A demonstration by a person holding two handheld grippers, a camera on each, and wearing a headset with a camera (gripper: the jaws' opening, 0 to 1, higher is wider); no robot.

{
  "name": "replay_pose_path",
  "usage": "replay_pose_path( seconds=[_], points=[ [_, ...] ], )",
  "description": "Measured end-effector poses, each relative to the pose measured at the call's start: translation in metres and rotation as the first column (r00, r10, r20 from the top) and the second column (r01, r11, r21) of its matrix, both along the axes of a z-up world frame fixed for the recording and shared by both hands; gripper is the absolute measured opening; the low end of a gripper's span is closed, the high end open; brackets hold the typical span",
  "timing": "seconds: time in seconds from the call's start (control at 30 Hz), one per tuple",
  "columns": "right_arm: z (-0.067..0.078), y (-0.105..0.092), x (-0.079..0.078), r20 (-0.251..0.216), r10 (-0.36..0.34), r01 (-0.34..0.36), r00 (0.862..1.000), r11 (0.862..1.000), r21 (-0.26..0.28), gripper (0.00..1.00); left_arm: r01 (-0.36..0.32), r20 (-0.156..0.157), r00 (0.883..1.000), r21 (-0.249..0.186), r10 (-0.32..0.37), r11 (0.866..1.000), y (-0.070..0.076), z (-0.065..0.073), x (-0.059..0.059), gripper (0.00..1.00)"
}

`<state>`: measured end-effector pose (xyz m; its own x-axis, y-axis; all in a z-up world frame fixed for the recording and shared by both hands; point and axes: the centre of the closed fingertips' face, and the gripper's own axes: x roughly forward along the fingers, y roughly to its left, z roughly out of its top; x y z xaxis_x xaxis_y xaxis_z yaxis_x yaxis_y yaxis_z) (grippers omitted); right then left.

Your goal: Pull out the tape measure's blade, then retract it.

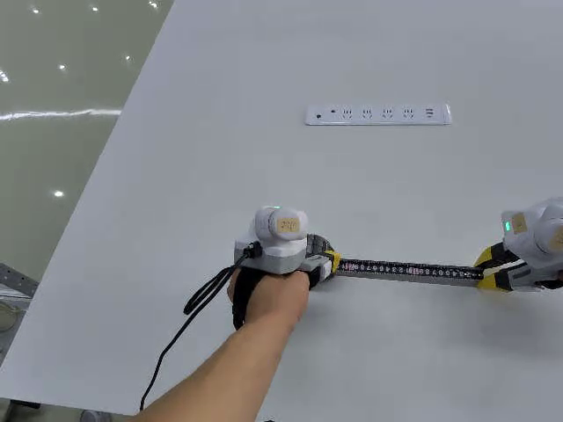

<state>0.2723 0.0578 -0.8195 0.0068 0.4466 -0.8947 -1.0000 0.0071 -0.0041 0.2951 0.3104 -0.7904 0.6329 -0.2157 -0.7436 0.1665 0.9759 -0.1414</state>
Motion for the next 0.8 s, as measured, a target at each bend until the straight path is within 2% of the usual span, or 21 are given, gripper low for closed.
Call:
replay_pose_path(
  seconds=[0.8],
  points=[
    [0.0,0.022,0.0,0.0,0.016,-0.016,1.0,1.0,0.027,0.11,0.005,-0.001,1.0,-0.015,-0.005,1.0,0.0,0.0,-0.001,0.55]
  ],
)
